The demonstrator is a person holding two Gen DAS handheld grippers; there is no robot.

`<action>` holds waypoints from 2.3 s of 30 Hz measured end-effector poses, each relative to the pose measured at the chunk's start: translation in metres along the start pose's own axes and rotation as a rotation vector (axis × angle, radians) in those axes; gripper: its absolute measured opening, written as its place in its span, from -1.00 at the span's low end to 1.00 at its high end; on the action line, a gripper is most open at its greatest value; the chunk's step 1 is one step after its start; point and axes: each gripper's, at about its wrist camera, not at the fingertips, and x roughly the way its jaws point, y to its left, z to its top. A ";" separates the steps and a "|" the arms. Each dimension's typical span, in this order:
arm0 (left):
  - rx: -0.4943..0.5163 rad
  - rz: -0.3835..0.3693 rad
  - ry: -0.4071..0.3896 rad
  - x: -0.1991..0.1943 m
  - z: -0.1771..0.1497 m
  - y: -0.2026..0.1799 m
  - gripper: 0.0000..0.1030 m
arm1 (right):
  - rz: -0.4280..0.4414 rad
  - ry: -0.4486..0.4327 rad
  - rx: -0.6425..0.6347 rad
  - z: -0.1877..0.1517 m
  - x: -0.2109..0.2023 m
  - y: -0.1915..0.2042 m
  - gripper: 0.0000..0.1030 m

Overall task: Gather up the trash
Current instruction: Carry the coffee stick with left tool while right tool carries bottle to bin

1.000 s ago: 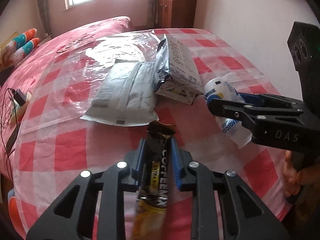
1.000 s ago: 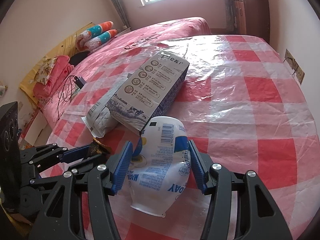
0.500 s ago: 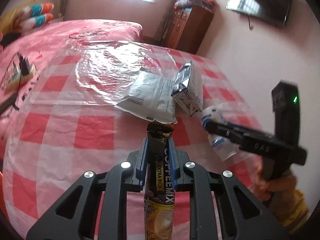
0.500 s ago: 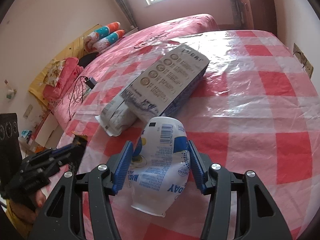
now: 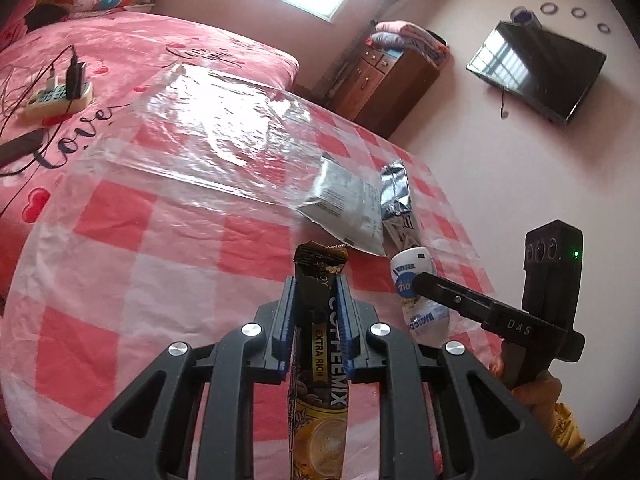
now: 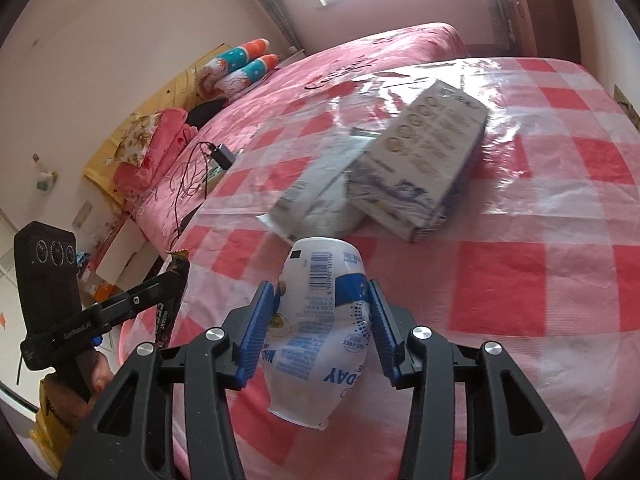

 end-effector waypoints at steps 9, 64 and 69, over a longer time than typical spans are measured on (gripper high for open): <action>-0.067 -0.031 -0.051 -0.028 -0.001 0.037 -0.62 | 0.047 0.065 0.012 0.004 0.025 0.033 -0.40; -0.377 0.219 -0.426 -0.230 -0.038 0.196 -0.65 | 0.426 0.258 -0.326 -0.006 0.158 0.323 0.20; -0.447 0.282 -0.416 -0.236 -0.056 0.226 -0.65 | 0.452 0.338 -0.342 -0.024 0.189 0.349 0.23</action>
